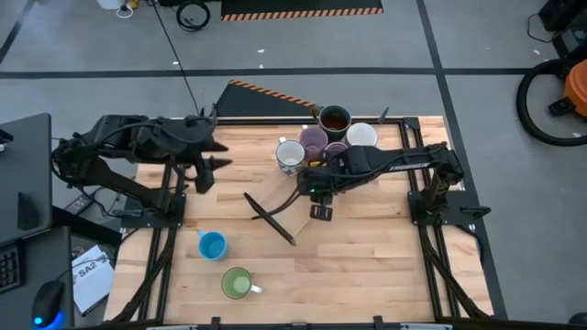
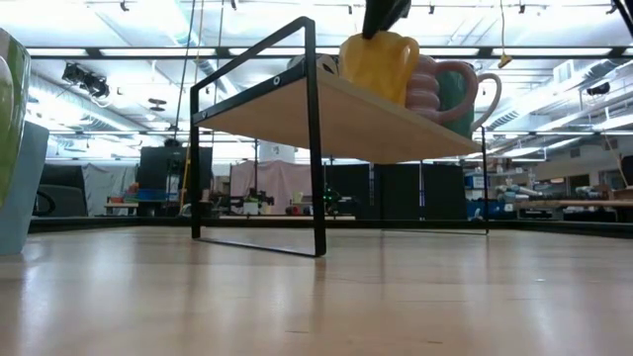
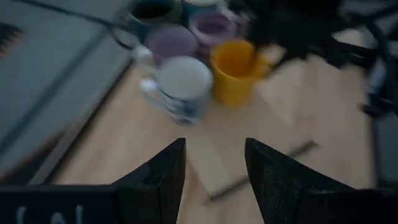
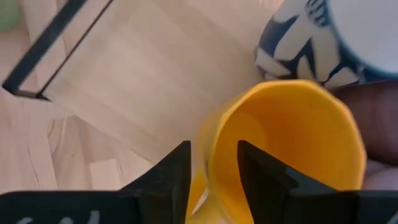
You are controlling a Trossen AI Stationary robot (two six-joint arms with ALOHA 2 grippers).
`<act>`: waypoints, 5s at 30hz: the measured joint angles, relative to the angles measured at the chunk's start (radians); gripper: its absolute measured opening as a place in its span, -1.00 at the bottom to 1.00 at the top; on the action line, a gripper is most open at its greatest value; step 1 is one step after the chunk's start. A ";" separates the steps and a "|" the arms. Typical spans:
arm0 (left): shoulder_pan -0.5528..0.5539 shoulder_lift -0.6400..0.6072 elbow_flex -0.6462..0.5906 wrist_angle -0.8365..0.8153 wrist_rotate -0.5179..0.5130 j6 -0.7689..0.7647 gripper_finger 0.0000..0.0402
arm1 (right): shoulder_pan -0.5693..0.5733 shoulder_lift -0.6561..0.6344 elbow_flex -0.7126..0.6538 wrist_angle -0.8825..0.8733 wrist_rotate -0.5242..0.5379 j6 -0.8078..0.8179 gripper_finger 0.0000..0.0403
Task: Place coffee mugs
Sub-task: Put the blue mug on the shelf
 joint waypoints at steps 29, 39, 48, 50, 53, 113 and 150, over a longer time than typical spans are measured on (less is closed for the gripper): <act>-0.302 0.133 -0.367 -0.161 0.196 -0.574 -0.15 | 0.150 -0.159 0.167 -0.088 0.211 -0.098 -0.20; -0.429 0.136 -0.625 0.088 0.283 -0.974 -0.15 | 0.210 -0.230 0.167 -0.083 0.283 -0.098 -0.20; -0.460 0.174 -0.661 0.108 0.334 -1.146 -0.15 | 0.221 -0.230 0.166 -0.094 0.273 -0.142 -0.20; -0.468 0.203 -0.661 0.146 0.338 -1.155 -0.15 | 0.222 -0.230 0.166 -0.094 0.272 -0.143 -0.20; -0.480 0.256 -0.661 0.169 0.351 -1.159 -0.15 | 0.224 -0.230 0.166 -0.094 0.271 -0.143 -0.20; 0.062 0.338 -0.122 -0.321 0.120 -0.354 -0.86 | 0.241 -0.229 0.165 0.054 0.249 -0.132 -0.21; 0.059 0.683 0.392 -0.323 0.252 -0.318 -0.85 | 0.238 -0.229 0.165 0.091 0.264 -0.135 -0.21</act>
